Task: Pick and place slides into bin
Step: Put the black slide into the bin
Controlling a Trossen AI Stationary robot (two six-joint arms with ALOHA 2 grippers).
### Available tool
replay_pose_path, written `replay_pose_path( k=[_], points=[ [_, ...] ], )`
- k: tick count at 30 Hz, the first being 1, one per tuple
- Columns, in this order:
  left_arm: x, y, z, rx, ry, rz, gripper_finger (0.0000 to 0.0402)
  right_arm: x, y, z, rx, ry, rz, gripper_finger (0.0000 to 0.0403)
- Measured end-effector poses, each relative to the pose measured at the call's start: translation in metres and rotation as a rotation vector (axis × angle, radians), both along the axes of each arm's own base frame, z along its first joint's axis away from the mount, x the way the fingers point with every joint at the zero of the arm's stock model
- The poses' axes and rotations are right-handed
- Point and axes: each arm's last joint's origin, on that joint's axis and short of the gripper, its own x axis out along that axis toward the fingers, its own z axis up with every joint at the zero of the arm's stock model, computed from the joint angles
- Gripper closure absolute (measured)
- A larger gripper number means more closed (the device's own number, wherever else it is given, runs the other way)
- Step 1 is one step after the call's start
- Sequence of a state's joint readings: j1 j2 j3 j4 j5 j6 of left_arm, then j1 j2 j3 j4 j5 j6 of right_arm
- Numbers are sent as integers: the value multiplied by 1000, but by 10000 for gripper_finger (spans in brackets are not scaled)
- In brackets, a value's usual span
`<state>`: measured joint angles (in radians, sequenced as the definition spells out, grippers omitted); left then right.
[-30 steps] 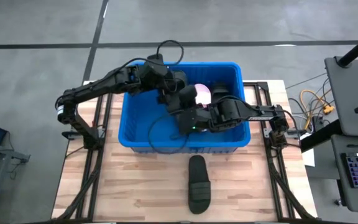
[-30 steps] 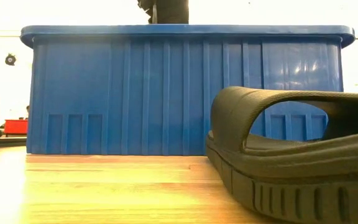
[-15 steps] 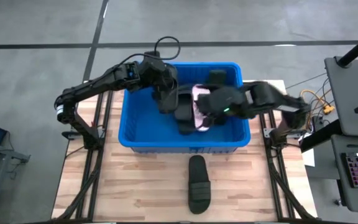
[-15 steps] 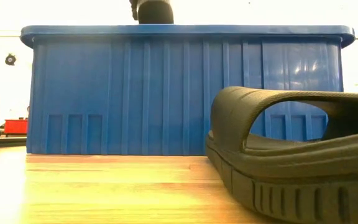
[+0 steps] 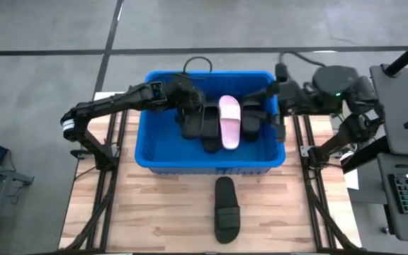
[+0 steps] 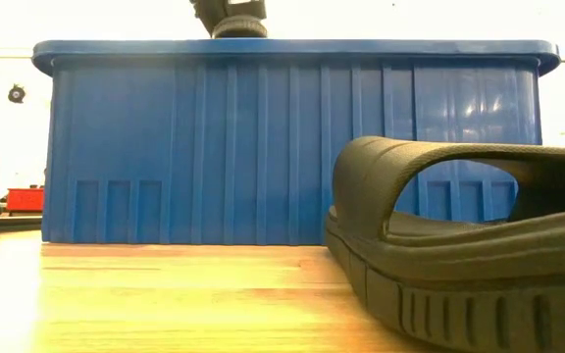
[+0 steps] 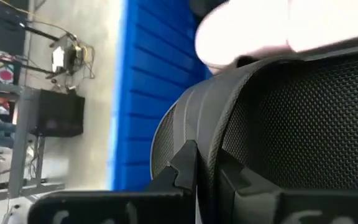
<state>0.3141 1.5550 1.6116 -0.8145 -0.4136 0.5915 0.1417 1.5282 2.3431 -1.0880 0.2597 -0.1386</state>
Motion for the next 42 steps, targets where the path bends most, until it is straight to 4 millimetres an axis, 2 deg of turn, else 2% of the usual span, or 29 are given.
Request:
replay_pose_path(
  k=[7, 12, 21, 26, 30, 42],
  points=[
    [-9, 0, -37, 43, 68, 76, 401, -19, -1, 7, 27, -46, 46, 229],
    [-23, -3, -62, 122, 1, 116, 401, -15, 3, 12, 52, -157, 185, 242],
    [-39, -6, -111, 253, 73, 62, 402, -20, -5, 1, 42, -124, 143, 270],
    [-36, -3, -139, 338, 16, 65, 402, -20, -6, -7, 61, -98, 136, 282],
    [-33, 4, -151, 379, 37, 59, 402, -22, -6, -11, 109, -86, 125, 290],
    [-19, 19, -203, 299, 164, 80, 402, -21, -5, -14, 159, -83, 118, 306]
  ],
)
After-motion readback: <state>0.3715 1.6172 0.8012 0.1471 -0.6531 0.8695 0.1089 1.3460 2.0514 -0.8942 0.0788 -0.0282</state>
